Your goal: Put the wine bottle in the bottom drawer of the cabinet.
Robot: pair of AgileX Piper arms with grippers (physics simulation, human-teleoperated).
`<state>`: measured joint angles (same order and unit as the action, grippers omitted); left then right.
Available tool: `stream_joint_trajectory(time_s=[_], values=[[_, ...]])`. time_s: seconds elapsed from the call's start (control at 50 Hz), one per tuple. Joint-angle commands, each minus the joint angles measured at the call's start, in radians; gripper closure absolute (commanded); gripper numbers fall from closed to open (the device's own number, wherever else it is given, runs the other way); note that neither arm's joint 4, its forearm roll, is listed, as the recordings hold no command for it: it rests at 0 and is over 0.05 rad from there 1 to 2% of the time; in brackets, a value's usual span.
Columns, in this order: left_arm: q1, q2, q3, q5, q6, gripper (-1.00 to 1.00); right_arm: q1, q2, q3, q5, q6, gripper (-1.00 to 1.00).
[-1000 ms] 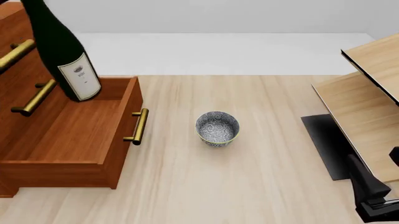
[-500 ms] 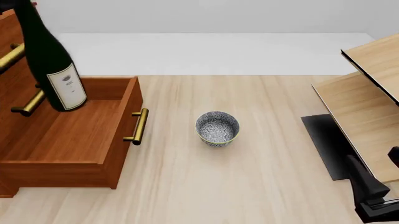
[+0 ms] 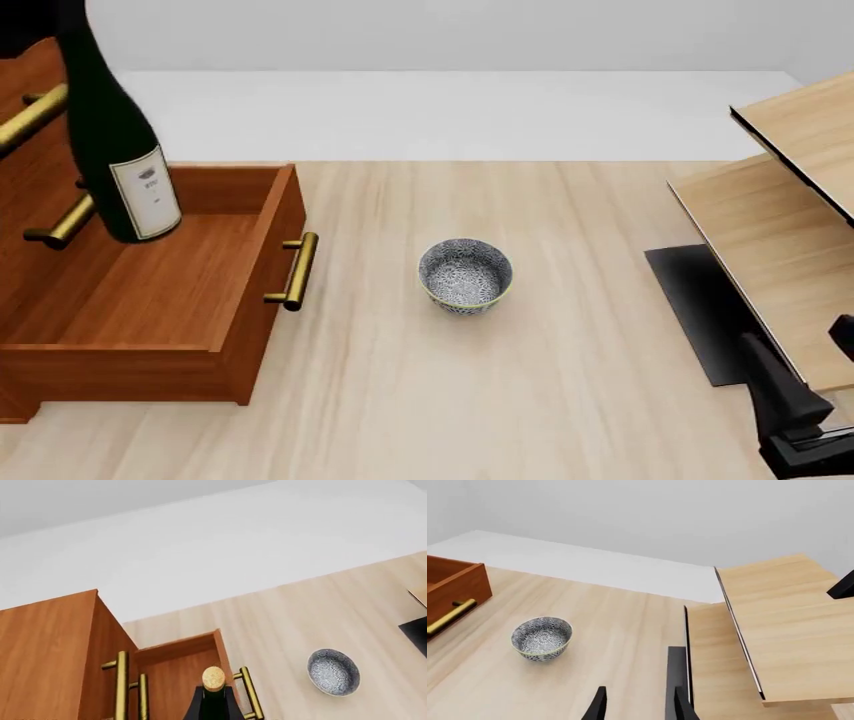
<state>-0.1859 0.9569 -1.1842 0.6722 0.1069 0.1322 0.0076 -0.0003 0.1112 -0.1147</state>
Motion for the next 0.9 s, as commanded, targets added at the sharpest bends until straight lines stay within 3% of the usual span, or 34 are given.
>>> stream_joint_trajectory(time_s=[0.02, 0.08, 0.12, 0.2, 0.24, 0.58, 0.9], values=[[0.032, 0.033, 0.013, -0.021, 0.006, 1.00, 0.002, 0.000, 0.000, 0.002, -0.001, -1.00], [0.035, 0.037, 0.024, -0.026, 0.010, 1.00, 0.004, 0.002, 0.000, 0.002, -0.002, -1.00], [0.023, 0.048, 0.007, -0.011, -0.051, 1.00, 0.006, 0.003, 0.000, 0.003, -0.005, -1.00], [0.031, 0.051, 0.006, -0.013, -0.019, 1.00, 0.006, 0.008, 0.000, -0.003, -0.006, -1.00], [0.031, 0.058, -0.001, -0.006, -0.047, 1.00, 0.005, 0.008, 0.000, -0.003, -0.004, -1.00], [0.043, 0.067, 0.062, -0.046, -0.041, 1.00, 0.010, 0.109, 0.000, -0.099, -0.007, -1.00], [0.052, 0.059, 0.114, -0.081, -0.060, 1.00, 0.011, 0.098, 0.000, -0.086, -0.008, -1.00]])
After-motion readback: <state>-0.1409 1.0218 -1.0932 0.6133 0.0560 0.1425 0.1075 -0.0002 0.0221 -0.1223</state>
